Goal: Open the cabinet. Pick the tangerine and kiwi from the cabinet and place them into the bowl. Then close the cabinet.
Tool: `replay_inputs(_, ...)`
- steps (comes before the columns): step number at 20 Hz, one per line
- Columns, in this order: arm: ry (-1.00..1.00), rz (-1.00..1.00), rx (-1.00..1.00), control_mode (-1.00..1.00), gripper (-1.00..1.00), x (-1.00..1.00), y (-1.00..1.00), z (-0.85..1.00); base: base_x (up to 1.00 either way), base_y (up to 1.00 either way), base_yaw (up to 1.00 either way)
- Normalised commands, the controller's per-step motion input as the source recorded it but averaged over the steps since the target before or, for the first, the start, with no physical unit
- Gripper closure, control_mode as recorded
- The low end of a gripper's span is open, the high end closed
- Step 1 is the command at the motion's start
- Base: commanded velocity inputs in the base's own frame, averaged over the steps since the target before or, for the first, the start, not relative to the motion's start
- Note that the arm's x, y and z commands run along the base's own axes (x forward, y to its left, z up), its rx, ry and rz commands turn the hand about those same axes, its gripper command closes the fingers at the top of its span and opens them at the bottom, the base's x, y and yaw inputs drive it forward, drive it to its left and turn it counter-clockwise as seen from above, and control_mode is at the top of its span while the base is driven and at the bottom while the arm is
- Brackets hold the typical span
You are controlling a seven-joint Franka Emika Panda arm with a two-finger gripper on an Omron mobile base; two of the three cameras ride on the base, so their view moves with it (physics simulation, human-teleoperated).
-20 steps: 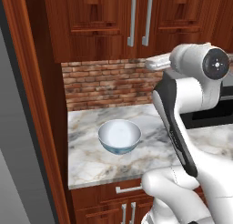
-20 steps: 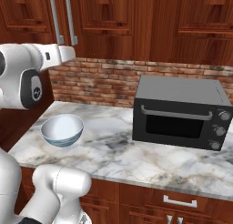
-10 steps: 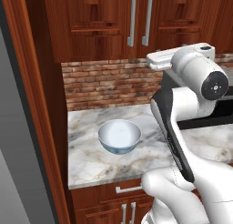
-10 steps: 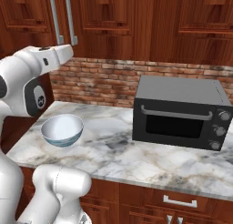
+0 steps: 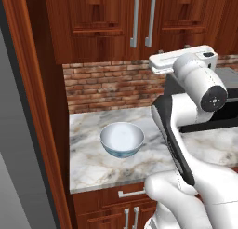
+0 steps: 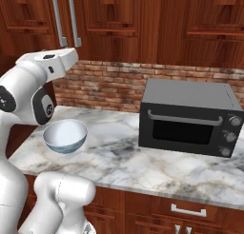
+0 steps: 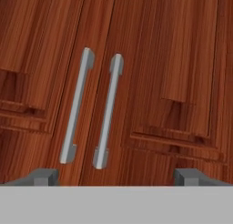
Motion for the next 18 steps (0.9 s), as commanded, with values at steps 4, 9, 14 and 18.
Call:
replay_inputs(4,0.00,0.00,0.00,-1.00,-1.00,0.12,0.00,0.26,0.00,0.00,0.00)
replay_inputs(9,0.00,0.00,0.00,-1.00,-1.00,0.34,0.01,0.30,0.00,0.00,0.00)
replay_inputs(14,0.01,0.01,0.01,-1.00,-1.00,0.64,0.00,0.08,0.00,0.00,0.00)
replay_inputs(18,0.01,0.02,0.01,-1.00,-1.00,0.75,0.00,0.00,0.00,0.00,0.00)
